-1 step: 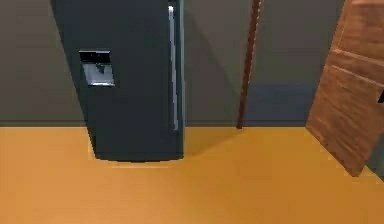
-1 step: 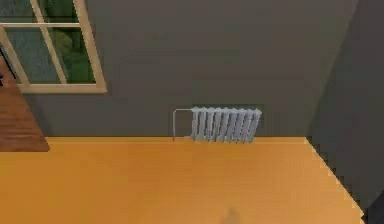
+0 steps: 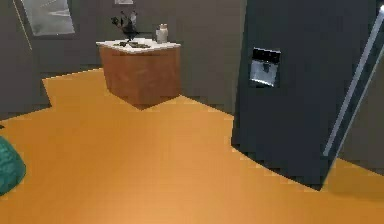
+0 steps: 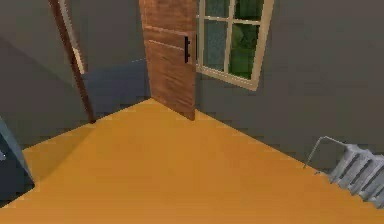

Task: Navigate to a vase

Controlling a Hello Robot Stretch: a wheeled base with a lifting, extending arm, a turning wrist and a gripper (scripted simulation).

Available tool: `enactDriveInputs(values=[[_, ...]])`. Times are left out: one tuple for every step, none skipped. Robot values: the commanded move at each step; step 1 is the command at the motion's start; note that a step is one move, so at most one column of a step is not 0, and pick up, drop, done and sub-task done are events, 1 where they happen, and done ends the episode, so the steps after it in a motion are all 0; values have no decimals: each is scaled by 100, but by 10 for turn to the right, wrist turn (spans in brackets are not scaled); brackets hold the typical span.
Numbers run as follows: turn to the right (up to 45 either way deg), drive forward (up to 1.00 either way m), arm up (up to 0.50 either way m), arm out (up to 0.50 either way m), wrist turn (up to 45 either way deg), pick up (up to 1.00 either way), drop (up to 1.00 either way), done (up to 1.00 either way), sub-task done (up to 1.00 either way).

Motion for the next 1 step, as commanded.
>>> enactDriveInputs(values=[[-60, 0, 0, 0, 0, 0, 0, 0, 0]])
